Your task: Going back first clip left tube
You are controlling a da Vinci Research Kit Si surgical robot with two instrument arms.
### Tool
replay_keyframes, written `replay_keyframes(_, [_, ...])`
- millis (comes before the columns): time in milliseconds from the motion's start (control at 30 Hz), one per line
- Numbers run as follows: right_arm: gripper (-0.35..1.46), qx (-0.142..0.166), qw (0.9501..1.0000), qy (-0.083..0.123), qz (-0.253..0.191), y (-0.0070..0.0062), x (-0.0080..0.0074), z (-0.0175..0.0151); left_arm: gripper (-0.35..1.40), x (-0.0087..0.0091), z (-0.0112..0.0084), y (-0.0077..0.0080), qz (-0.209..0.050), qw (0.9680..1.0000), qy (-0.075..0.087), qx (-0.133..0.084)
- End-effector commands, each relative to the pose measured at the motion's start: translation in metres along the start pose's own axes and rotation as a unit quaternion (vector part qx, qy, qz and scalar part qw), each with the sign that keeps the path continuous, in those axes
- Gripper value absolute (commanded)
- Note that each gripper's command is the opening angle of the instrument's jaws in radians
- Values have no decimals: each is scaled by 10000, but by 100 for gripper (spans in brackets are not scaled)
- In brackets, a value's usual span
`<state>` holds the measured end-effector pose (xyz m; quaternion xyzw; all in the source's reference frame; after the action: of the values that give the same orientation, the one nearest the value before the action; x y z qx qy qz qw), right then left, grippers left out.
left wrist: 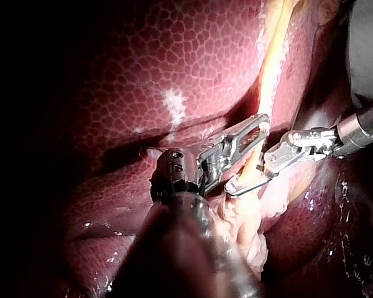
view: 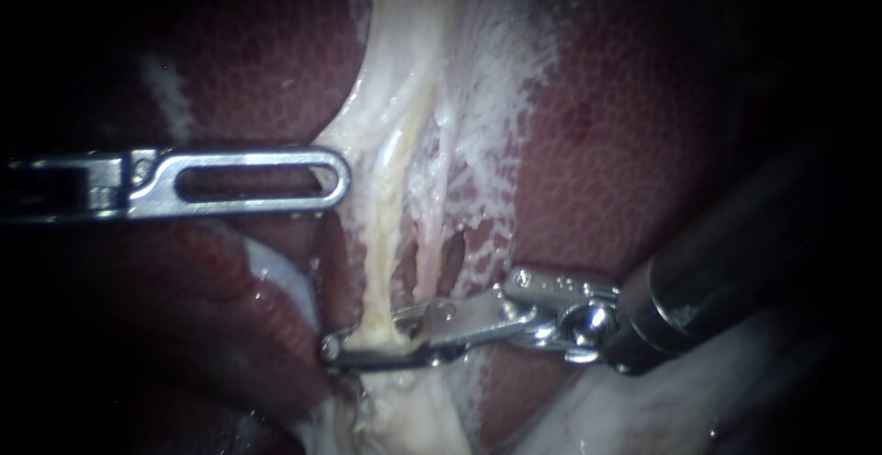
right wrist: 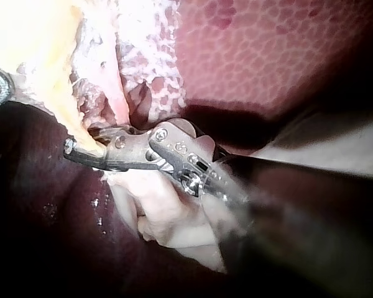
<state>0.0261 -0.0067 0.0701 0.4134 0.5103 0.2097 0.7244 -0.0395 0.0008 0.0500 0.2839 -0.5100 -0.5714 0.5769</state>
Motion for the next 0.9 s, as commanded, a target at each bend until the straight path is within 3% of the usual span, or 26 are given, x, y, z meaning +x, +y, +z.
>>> replay_keyframes(33, [-35, 0, 10000, 1, -2, 0, 0, 0, -35, 0, 0, 0, 0, 10000, 0, 0])
replay_keyframes(367, [-35, 141, 9999, -38, 4, -4, 1, 0, -35, 0, 0, 0, 1, 10000, 0, -1])
replay_keyframes(433, [-22, 195, 9998, -11, -3, -6, 2, 1, -35, 0, 0, 0, 1, 10000, 0, -1])
replay_keyframes(500, [9, 263, 9997, -5, -24, -9, 3, 3, -35, 0, 0, 0, 1, 10000, 0, -1])
replay_keyframes(600, [32, 371, 9992, -42, -152, -13, 5, 5, -35, 0, 0, 0, 1, 10000, 0, -1])
replay_keyframes(900, [52, 302, 9972, 53, -689, -15, 9, 7, -35, 1, 0, 0, 1, 10000, 0, -1])
